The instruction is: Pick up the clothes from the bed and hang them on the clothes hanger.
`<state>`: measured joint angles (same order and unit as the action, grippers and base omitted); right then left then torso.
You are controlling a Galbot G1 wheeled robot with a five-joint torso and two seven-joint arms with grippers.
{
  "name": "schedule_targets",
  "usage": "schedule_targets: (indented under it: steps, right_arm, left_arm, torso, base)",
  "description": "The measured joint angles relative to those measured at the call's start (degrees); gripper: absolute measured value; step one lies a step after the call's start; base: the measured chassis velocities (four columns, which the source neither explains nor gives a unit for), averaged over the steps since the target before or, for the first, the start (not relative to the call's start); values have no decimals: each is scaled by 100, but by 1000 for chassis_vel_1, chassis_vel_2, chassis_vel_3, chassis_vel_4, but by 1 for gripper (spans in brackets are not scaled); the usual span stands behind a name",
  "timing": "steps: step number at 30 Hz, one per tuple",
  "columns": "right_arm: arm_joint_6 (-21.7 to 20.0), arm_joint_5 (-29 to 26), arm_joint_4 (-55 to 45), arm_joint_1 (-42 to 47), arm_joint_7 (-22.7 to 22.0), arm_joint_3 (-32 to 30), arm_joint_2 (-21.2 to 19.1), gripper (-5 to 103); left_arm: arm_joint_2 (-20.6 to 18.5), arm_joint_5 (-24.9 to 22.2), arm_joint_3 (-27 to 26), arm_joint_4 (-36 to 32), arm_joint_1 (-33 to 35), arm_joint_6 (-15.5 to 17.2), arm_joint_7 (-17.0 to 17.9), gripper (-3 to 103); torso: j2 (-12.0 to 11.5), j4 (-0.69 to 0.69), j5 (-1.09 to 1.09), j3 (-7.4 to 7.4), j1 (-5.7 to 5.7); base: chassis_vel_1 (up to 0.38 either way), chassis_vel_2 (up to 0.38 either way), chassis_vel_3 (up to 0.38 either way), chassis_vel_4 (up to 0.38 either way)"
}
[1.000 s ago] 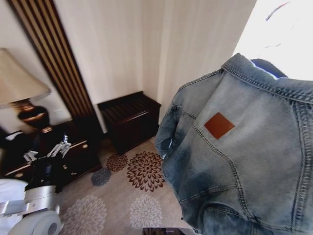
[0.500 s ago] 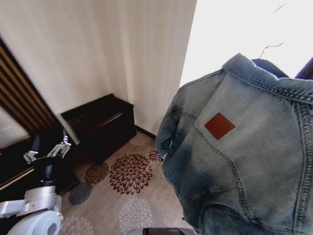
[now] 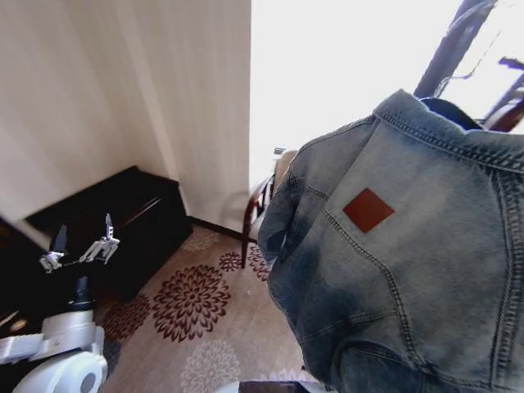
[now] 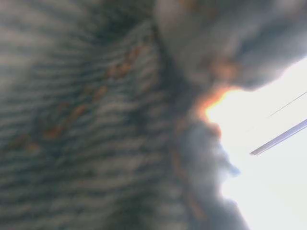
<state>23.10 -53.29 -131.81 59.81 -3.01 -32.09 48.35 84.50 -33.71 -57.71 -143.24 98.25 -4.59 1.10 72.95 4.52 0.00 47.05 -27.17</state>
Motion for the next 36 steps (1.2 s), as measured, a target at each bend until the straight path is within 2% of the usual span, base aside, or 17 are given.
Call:
schedule_targets:
  steps: [36]
  right_arm:
    - [7,50,19,60,3,-6,28,21]
  left_arm:
    - [36,83,103,0,-50,-82,-42,100]
  torso:
    - [0,0,0,0,0]
  base:
    - [-126,-121,-124,-125]
